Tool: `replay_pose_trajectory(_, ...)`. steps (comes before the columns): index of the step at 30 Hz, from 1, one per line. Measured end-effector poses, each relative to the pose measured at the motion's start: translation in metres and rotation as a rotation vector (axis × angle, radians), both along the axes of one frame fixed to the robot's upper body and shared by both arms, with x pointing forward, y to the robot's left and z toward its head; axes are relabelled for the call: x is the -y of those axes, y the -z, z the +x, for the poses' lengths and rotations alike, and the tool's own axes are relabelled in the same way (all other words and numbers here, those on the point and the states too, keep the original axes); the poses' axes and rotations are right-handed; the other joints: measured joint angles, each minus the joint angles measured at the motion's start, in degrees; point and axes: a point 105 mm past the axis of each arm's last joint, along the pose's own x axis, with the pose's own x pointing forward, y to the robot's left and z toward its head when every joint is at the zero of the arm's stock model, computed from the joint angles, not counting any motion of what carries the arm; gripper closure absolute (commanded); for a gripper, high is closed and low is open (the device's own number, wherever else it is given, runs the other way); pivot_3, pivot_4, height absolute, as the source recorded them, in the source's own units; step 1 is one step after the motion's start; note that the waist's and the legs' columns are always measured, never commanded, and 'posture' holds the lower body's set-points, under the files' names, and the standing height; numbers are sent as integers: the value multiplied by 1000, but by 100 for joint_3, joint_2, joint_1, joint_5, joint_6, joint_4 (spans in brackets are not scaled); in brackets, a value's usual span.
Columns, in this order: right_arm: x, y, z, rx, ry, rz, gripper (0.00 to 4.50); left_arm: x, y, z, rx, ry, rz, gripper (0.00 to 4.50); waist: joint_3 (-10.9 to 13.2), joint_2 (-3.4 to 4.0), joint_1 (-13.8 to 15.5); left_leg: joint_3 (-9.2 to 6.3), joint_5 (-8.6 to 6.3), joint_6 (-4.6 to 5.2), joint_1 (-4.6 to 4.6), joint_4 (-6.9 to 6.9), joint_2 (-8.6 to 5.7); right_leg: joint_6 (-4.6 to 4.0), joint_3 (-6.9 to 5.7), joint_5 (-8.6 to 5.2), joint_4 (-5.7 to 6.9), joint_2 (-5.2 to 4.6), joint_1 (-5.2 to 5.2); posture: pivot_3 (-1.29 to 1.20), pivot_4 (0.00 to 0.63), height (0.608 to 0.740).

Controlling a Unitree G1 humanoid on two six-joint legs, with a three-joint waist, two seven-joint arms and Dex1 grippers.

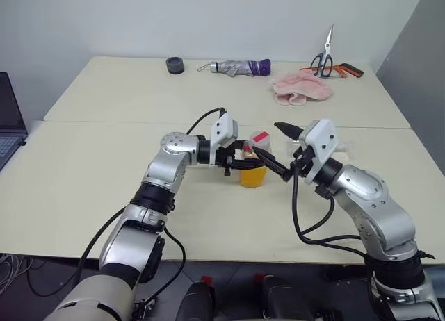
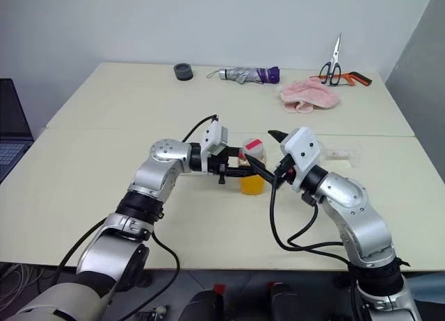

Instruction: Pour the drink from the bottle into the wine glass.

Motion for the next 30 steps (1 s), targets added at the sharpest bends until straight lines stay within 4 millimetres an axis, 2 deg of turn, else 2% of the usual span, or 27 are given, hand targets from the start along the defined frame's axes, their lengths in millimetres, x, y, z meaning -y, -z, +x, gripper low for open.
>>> replay_pose_trajectory(11, 6, -3, -1, -8, 13, -3, 524, -4, -2, 2, 3, -15, -7, 2704, 0, 0, -1, 0, 0, 0, 0, 0, 0, 0, 0, 0, 0, 0, 0, 0, 150, 740)
replay_pose_trajectory(16, 32, -13, 7, 23, 127, 11, 524, -10, -2, 2, -1, -15, -2, 2712, 0, 0, 4, 0, 0, 0, -1, 0, -2, 0, 0, 0, -1, -1, 0, 0, 150, 740)
replay_pose_trajectory(30, 13, -7, -17, -67, -50, -29, 524, -7, -1, 0, -5, -3, -6, 2713, 0, 0, 0, 0, 0, 0, -1, -1, -1, 0, 0, 0, -1, 0, 0, 0, 150, 740)
